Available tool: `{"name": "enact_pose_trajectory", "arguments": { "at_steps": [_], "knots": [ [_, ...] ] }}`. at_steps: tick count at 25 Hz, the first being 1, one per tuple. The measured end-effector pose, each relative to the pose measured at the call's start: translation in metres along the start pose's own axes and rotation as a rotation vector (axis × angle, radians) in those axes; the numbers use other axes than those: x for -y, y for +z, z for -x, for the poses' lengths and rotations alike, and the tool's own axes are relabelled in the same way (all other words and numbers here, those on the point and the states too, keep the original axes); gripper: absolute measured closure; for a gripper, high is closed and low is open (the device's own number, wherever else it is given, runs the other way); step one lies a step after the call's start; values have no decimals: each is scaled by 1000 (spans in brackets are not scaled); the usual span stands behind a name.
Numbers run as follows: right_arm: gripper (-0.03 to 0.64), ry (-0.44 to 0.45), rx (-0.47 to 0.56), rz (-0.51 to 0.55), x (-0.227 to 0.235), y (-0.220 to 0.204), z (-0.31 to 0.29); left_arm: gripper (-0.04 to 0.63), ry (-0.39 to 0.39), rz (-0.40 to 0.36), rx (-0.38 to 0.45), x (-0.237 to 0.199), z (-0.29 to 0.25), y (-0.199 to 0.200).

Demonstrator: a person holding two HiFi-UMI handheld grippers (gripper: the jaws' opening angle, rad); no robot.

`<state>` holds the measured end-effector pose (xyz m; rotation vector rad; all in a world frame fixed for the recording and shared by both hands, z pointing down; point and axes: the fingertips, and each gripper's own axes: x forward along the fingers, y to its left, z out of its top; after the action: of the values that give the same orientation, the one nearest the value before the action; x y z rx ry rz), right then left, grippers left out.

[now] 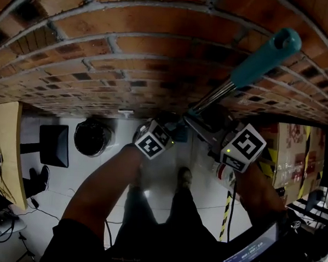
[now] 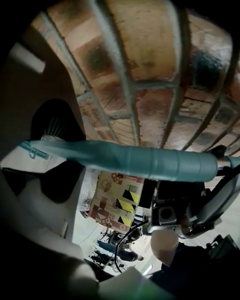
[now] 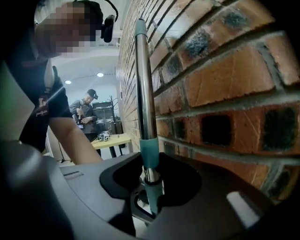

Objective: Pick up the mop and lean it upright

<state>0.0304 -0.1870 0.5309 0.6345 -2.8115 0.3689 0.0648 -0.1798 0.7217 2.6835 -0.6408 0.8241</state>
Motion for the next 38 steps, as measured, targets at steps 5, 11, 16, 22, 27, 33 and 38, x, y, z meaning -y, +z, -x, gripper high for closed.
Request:
{"name": "enact_pose_trajectory", "arguments": {
  "at_steps": [5, 11, 16, 22, 27, 33, 38],
  "knots": [
    [489, -3, 13, 8, -15, 44, 13, 463, -4, -3, 3, 12, 30, 36],
    [489, 7, 30, 29, -32, 96, 24, 463, -9, -2, 4, 20, 62, 79],
    [489, 13, 53, 59, -44, 148, 36, 463, 5, -15, 16, 21, 94, 122],
    [489, 28, 84, 71, -66, 211, 53, 463, -6, -17, 19, 31, 140, 173],
    [489, 36, 106, 89, -79, 262, 63, 463, -9, -46, 19, 32, 175, 211],
    [489, 50, 153, 103, -103, 324, 85, 463, -38, -52, 27, 46, 215, 255],
    [489, 62, 201, 139, -122, 383, 104, 463, -50, -59, 38, 58, 254, 305]
  ]
}}
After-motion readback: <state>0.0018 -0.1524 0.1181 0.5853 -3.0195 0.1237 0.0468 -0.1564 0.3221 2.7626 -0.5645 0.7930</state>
